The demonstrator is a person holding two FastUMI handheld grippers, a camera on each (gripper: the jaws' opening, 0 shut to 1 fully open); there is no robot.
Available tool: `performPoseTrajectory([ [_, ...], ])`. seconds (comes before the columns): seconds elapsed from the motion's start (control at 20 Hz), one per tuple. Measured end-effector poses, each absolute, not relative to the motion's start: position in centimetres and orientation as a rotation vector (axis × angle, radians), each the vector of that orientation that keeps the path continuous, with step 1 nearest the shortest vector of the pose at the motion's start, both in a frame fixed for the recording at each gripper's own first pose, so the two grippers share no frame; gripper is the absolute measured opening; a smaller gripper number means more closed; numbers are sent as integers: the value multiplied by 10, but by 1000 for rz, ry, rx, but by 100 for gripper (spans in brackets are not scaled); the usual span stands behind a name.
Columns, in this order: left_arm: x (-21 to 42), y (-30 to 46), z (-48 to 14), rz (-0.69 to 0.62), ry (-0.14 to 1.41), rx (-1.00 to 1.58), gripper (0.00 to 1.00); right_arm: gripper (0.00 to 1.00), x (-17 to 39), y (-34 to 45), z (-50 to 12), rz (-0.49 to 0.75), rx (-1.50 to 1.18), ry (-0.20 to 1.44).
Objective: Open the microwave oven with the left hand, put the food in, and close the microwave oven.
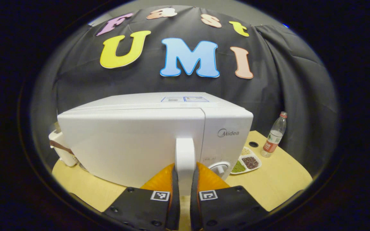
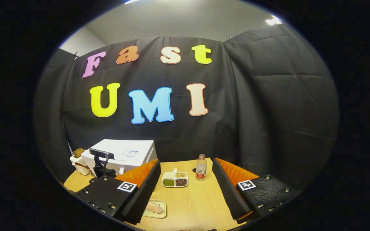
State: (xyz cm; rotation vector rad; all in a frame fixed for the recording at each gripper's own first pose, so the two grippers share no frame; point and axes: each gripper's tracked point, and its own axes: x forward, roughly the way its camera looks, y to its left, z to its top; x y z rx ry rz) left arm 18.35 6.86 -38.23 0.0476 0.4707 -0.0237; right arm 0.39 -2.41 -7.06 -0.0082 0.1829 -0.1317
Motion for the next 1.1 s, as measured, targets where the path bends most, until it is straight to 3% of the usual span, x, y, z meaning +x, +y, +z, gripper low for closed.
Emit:
performPoseTrajectory([
  [0.25, 179, 69, -382, -12, 504, 34, 11, 98, 5, -25, -72, -119, -26, 181],
  [0.6, 82, 94, -371, 18, 501, 39, 11, 98, 11, -9, -73, -60, 23, 178],
  [0.85, 33, 121, -364, 53, 513, 57, 12, 98, 19, 33, -69, 42, 41, 153],
  [1.1, -31, 174, -354, 189, 510, 58, 14, 98, 22, 78, -76, 163, 32, 170],
])
